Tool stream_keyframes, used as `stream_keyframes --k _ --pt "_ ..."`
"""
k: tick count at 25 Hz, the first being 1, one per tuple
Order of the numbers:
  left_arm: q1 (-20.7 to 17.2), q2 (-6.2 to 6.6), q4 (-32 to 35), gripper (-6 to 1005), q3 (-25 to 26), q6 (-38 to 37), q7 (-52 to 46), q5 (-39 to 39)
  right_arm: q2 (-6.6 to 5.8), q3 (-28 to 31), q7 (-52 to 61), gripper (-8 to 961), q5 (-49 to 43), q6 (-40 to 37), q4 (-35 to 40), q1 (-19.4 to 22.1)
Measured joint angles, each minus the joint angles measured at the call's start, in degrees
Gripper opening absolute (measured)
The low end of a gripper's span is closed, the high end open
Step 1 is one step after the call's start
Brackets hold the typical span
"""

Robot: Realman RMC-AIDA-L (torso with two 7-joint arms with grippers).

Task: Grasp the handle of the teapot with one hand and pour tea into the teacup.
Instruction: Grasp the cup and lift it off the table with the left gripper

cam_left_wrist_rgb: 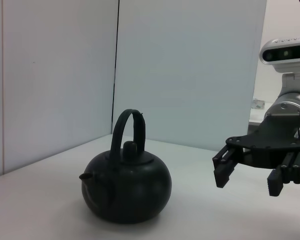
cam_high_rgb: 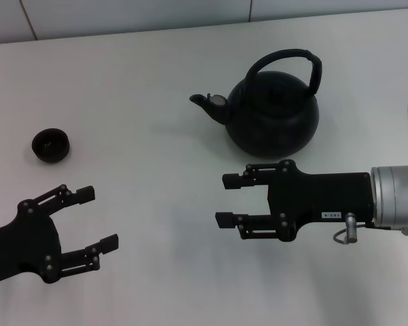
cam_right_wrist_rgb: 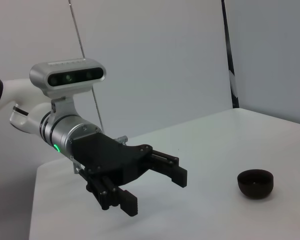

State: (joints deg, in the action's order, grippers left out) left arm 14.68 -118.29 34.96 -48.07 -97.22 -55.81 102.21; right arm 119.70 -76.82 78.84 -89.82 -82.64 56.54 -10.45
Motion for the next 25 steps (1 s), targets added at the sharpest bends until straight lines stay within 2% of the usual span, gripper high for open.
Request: stream_keyframes --k 18,23,25 --pt "0.52 -0.08 0.11 871 0.16 0.45 0.0 0.0 0.0 -0.44 0.33 640 0.07 0.03 0.06 -0.09" --pt "0.7 -0.17 0.08 870 2.18 1.54 -0.13 -0.99 0.01 -0.5 0.28 641 0.87 0.03 -0.03 -0.16" --pt "1.36 -0.25 -1.94 870 5.45 4.32 0.01 -4.2 0.01 -0.54 0.12 641 1.41 0.03 -0.08 -0.17"
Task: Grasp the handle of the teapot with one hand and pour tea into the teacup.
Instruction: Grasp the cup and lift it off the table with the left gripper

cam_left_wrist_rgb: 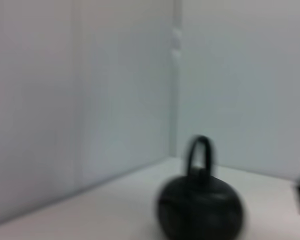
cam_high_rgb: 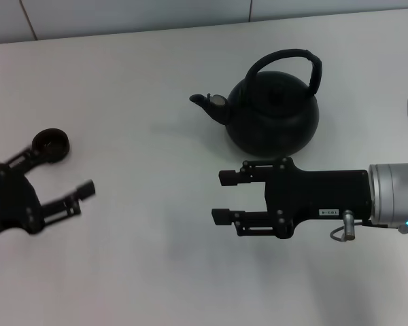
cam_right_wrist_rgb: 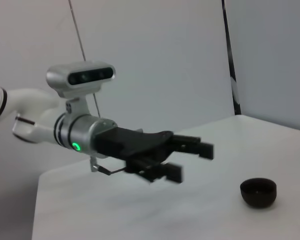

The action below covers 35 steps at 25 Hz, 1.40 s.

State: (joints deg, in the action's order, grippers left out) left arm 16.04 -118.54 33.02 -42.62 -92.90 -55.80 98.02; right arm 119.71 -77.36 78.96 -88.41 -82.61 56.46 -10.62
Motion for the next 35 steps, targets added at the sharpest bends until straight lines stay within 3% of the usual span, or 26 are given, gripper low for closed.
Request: stream_keyframes --k 9,11,16,25,35 --pt "1.42 0.0 -6.28 869 1.21 6.38 7.44 -5.86 -0.02 0.01 -0.06 640 0.65 -0.01 -0.13 -0.71" --pt "2.92 -0.02 -11.88 868 1.27 11.42 14.32 -10.01 -0.04 0.02 -0.07 640 0.85 -0.01 -0.13 -0.8" --pt "4.25 -0.02 -16.59 868 1.3 15.01 20.23 -15.46 -0.04 0.11 -0.1 640 0.96 0.03 -0.13 -0.98" --pt "5.74 -0.18 -20.31 866 1.4 21.8 24.89 -20.78 -0.01 0.08 -0.13 641 1.05 0.84 -0.2 -1.31" --pt "5.82 -0.05 -20.9 865 0.7 26.03 27.85 -20.62 0.0 0.1 -0.13 641 1.05 0.88 -0.22 -1.64"
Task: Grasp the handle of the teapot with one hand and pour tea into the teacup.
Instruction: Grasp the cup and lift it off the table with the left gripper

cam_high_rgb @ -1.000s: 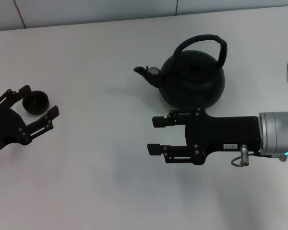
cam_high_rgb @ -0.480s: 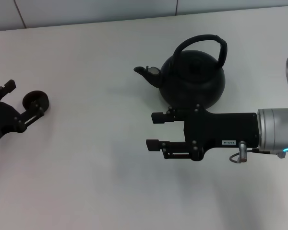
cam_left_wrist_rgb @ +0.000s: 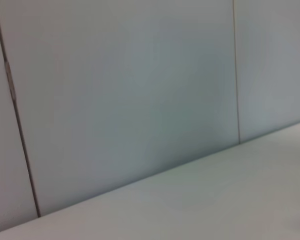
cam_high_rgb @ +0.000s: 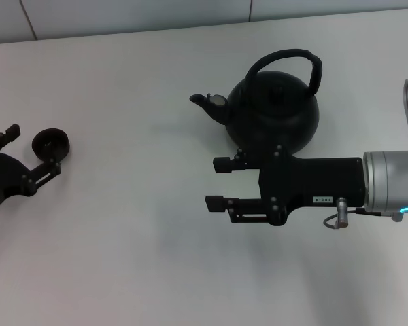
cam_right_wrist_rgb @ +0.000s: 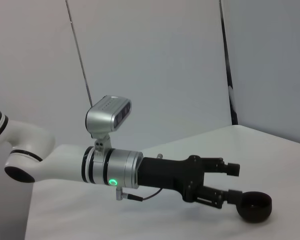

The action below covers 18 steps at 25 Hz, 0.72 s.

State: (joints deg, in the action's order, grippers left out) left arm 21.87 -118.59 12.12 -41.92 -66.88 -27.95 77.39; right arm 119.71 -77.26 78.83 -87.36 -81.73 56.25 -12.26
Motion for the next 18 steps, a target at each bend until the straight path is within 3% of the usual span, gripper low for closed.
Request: stream_keyframes --k 18 --pt "1.94 -0.11 -0.87 862 -1.72 5.2 2.38 0.04 0.0 -0.09 0.02 641 -0.01 0.0 -0.45 -0.57"
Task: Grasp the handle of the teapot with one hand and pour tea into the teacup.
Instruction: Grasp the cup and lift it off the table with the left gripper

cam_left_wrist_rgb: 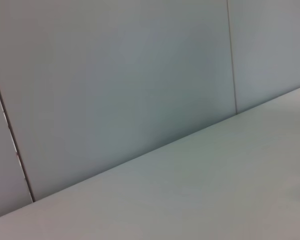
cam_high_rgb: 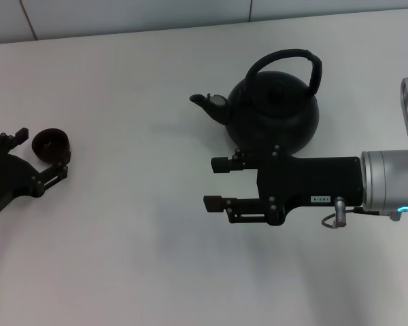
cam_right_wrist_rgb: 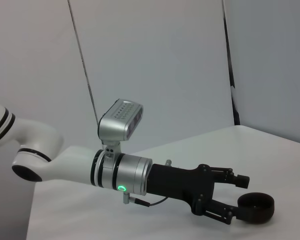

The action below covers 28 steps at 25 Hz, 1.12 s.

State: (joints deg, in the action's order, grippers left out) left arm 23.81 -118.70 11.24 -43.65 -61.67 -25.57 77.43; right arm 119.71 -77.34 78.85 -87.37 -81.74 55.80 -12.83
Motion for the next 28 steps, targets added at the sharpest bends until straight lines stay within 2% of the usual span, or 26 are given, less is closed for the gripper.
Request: stream_keyframes --k 28 --pt "2.3 -0.04 -0.87 857 -0.47 4.89 -0.09 0.0 -0.2 0.0 0.0 641 0.0 0.42 -0.21 -0.58"
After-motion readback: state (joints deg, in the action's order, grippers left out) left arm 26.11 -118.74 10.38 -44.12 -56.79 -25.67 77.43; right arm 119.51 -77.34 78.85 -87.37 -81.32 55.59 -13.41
